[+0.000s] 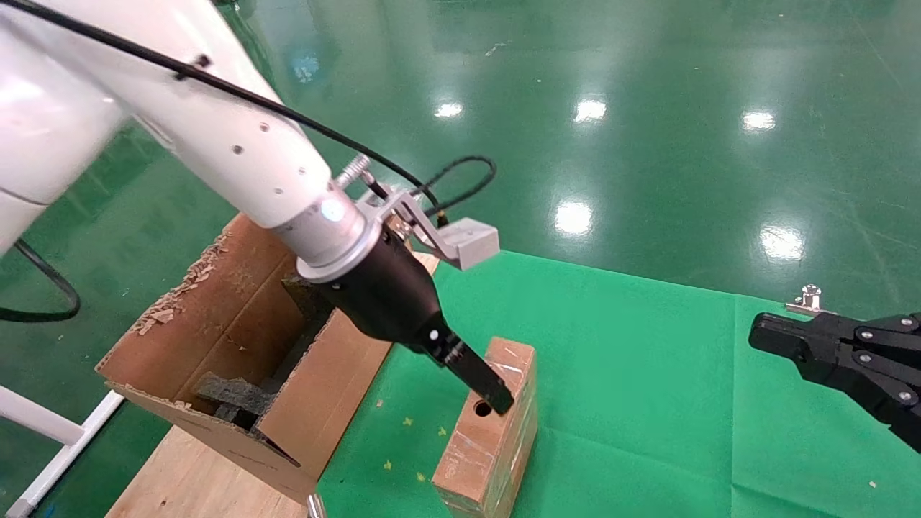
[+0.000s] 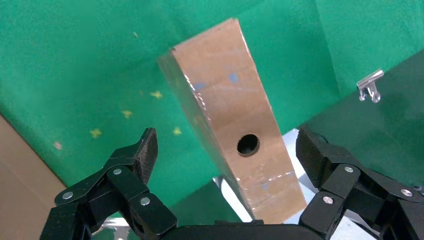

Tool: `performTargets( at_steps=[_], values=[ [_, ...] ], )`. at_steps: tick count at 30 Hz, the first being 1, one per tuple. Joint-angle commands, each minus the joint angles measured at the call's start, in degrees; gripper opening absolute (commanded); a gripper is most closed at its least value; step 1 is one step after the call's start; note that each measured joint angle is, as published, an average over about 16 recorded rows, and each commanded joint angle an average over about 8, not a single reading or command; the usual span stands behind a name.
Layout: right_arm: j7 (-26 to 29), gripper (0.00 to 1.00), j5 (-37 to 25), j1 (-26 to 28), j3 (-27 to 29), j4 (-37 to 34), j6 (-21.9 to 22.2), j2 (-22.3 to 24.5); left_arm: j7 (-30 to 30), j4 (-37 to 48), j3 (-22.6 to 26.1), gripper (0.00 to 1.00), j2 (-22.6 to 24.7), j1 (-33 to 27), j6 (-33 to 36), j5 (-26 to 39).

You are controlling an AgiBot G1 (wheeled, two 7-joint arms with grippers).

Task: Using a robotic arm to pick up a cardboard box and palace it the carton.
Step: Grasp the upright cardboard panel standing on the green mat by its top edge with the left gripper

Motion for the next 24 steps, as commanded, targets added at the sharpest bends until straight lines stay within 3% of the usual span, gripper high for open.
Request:
performTargets(
  at_steps=[1,9,10,17,18,24],
  values=[
    [0.0,0.00,0.0,0.0,0.0,0.0,0.0,0.0,-1.2,1.3,2.0,1.00,1.1,-0.7,-0.1,-0.8],
    [0.0,0.00,0.0,0.0,0.0,0.0,0.0,0.0,-2.8,2.1,6.1,1.00,4.1,-1.7,-0.7,-1.8],
    [0.0,0.08,0.0,0.0,0.0,0.0,0.0,0.0,-3.0,2.0,6.5,1.00,4.3,-1.8,-0.7,-1.8],
    [0.0,0.95,0.0,0.0,0.0,0.0,0.0,0.0,-4.8,1.2,8.6,1.00,4.9,-1.6,-1.4,-2.3],
    [0.0,1.00,0.0,0.0,0.0,0.0,0.0,0.0,-5.0,1.1,8.8,1.00,4.9,-1.5,-1.6,-2.4],
    [0.0,1.00,0.0,0.0,0.0,0.0,0.0,0.0,-5.8,0.9,9.6,1.00,5.3,-0.8,-2.4,-2.2]
  ],
)
